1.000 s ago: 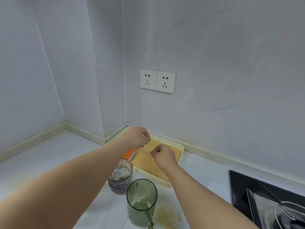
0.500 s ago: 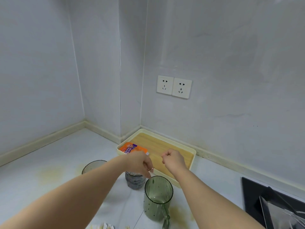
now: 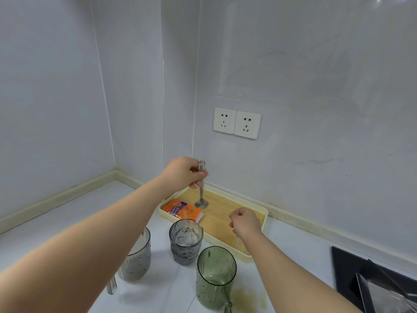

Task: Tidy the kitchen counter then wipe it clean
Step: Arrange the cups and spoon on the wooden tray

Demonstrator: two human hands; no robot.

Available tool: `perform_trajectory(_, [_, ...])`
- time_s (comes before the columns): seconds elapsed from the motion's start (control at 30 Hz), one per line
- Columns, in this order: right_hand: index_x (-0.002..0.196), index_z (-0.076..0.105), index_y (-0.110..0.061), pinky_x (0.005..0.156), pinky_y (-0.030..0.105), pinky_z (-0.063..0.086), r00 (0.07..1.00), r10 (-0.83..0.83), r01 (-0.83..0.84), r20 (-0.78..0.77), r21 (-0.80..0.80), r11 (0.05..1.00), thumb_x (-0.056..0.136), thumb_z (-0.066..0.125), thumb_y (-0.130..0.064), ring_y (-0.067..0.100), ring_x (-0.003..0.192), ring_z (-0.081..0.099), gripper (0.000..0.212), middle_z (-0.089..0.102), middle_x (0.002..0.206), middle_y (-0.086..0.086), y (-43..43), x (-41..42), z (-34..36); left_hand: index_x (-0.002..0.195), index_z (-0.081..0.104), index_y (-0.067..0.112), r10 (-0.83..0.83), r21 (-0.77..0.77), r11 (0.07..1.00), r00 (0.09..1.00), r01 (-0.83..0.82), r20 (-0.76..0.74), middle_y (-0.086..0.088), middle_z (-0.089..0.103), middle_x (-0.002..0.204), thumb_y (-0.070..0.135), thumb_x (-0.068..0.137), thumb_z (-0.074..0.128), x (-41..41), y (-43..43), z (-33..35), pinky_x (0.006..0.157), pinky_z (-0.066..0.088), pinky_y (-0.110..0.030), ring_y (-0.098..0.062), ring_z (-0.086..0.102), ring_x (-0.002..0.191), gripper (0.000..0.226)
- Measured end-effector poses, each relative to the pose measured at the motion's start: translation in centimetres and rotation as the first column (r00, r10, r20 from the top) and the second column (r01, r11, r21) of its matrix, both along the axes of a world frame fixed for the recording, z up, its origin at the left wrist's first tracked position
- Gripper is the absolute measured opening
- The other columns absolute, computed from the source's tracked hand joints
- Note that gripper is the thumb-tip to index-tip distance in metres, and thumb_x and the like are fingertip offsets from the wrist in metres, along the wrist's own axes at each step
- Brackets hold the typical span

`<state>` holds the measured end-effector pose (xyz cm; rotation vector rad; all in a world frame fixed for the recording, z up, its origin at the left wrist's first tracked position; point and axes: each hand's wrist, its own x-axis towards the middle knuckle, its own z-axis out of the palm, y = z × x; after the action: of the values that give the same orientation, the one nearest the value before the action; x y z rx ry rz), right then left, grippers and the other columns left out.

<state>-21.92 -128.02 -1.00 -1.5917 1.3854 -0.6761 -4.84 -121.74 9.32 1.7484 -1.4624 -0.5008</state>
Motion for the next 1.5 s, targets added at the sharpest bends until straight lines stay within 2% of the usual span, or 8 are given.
perform_trajectory(0.17, [0.072, 0.054, -0.018, 0.065, 0.028, 0.043, 0.996, -0.081, 0.079, 0.048, 0.048, 0.996, 0.09, 0.044, -0.01, 0.018, 0.065, 0.051, 0.023, 0.058, 0.072, 0.001, -1.1, -1.9, -0.7, 0.091, 0.065, 0.01, 0.002, -0.001, 1.0, 0.984, -0.002, -0.177, -0.001, 0.066, 0.079, 0.007, 0.092, 0.056, -1.9, -2.2, -1.0, 0.068, 0.056, -0.016, -0.004, 0.065, 0.071, 0.01])
perform_trajectory(0.47, [0.073, 0.055, -0.016, 0.072, 0.032, 0.047, 0.969, -0.246, 0.242, 0.02, 0.118, 0.963, 0.089, 0.042, -0.009, 0.024, 0.077, 0.055, 0.021, 0.061, 0.085, 0.008, -4.2, -5.6, -3.4, 0.076, 0.067, 0.009, 0.158, 0.149, 0.983, 0.918, -0.11, -0.365, -0.006, 0.071, 0.084, 0.05, 0.083, 0.062, -5.8, -6.7, -8.2, 0.082, 0.055, -0.032, -0.016, 0.07, 0.078, 0.042])
perform_trajectory(0.57, [0.072, 0.055, -0.015, 0.072, 0.033, 0.048, 0.962, -0.272, 0.269, 0.008, 0.13, 0.954, 0.088, 0.042, -0.009, 0.025, 0.076, 0.055, 0.021, 0.062, 0.086, 0.01, -5.3, -6.1, -4.3, 0.081, 0.066, 0.008, 0.182, 0.204, 0.975, 0.825, -0.083, -0.534, -0.009, 0.069, 0.089, 0.044, 0.089, 0.057, -7.1, -8.3, -9.6, 0.083, 0.056, -0.032, -0.018, 0.067, 0.088, 0.038])
perform_trajectory(0.67, [0.076, 0.057, -0.017, 0.075, 0.034, 0.049, 0.958, -0.287, 0.285, -0.005, 0.137, 0.949, 0.087, 0.042, -0.01, 0.024, 0.078, 0.056, 0.019, 0.064, 0.089, 0.009, -5.9, -6.4, -5.2, 0.071, 0.062, 0.007, 0.22, 0.266, 0.961, 0.78, -0.071, -0.585, -0.011, 0.062, 0.083, 0.016, 0.09, 0.059, -7.8, -9.6, -10.9, 0.085, 0.055, -0.034, -0.019, 0.062, 0.081, 0.021])
perform_trajectory(0.9, [0.081, 0.057, -0.018, 0.076, 0.031, 0.049, 0.965, -0.252, 0.259, -0.067, 0.127, 0.958, 0.09, 0.041, -0.012, 0.022, 0.082, 0.057, 0.019, 0.063, 0.089, 0.005, -6.9, -6.2, -7.2, 0.096, 0.067, 0.002, 0.238, 0.411, 0.909, 0.895, -0.069, -0.377, -0.01, 0.062, 0.093, 0.005, 0.089, 0.058, -7.7, -11.2, -13.8, 0.086, 0.055, -0.033, -0.016, 0.06, 0.075, 0.012])
perform_trajectory(1.03, [0.087, 0.056, -0.015, 0.069, 0.026, 0.042, 0.966, -0.186, 0.206, -0.18, 0.102, 0.973, 0.091, 0.038, -0.013, 0.02, 0.083, 0.054, 0.019, 0.059, 0.089, 0.002, -7.0, -5.5, -7.5, 0.108, 0.065, 0.006, 0.098, 0.51, 0.858, 0.994, -0.061, -0.045, -0.013, 0.066, 0.104, -0.002, 0.089, 0.051, -7.7, -11.4, -15.0, 0.079, 0.054, -0.03, -0.024, 0.065, 0.088, 0.025])
perform_trajectory(1.17, [0.081, 0.052, -0.017, 0.068, 0.025, 0.039, 0.959, -0.111, 0.146, -0.261, 0.118, 0.982, 0.092, 0.036, -0.014, 0.02, 0.081, 0.051, 0.02, 0.056, 0.086, 0.001, -6.8, -4.9, -7.9, 0.114, 0.065, 0.013, -0.055, 0.569, 0.819, 0.975, -0.078, 0.213, -0.002, 0.064, 0.117, 0.009, 0.091, 0.055, -7.8, -11.6, -15.6, 0.08, 0.048, -0.02, -0.016, 0.062, 0.105, 0.025])
perform_trajectory(1.5, [0.062, 0.04, -0.024, 0.059, 0.024, 0.036, 0.962, -0.114, 0.148, -0.249, 0.12, 0.982, 0.092, 0.037, -0.015, 0.02, 0.077, 0.049, 0.032, 0.047, 0.069, -0.006, -6.8, -4.4, -8.3, 0.109, 0.06, 0.017, -0.081, 0.529, 0.843, 0.951, -0.095, 0.3, -0.003, 0.057, 0.117, 0.003, 0.09, 0.049, -7.2, -12.4, -18.1, 0.07, 0.042, -0.023, -0.016, 0.051, 0.086, 0.026])
